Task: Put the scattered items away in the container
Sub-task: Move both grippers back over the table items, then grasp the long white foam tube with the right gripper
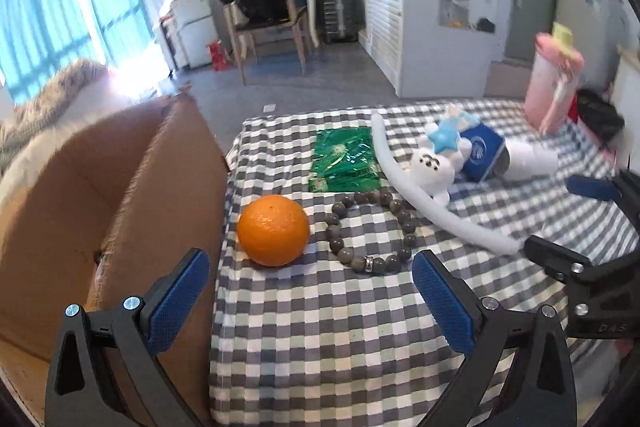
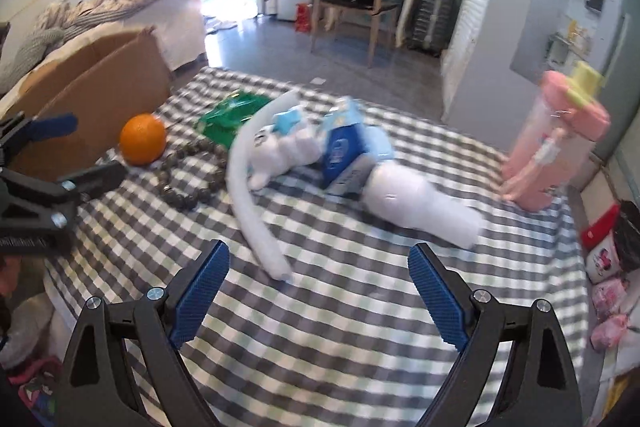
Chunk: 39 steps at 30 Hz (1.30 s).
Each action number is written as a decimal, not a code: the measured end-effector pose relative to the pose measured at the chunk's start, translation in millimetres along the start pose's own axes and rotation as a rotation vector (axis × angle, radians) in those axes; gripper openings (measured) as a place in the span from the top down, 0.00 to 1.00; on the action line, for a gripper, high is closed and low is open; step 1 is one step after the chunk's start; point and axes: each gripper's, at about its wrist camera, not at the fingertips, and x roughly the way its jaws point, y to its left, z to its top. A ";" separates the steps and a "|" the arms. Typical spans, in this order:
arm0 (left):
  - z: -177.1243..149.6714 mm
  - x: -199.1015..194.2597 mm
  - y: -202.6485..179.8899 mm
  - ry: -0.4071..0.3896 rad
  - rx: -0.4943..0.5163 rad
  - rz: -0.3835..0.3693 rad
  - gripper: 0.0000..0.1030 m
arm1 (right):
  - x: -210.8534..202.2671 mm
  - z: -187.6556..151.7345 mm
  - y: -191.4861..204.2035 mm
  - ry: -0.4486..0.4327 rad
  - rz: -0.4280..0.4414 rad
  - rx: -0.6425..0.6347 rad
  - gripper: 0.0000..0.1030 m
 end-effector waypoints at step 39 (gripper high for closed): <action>29.7 43.7 -2.8 0.008 -0.056 0.036 0.00 | -11.2 33.0 -26.1 -0.052 0.053 0.099 0.82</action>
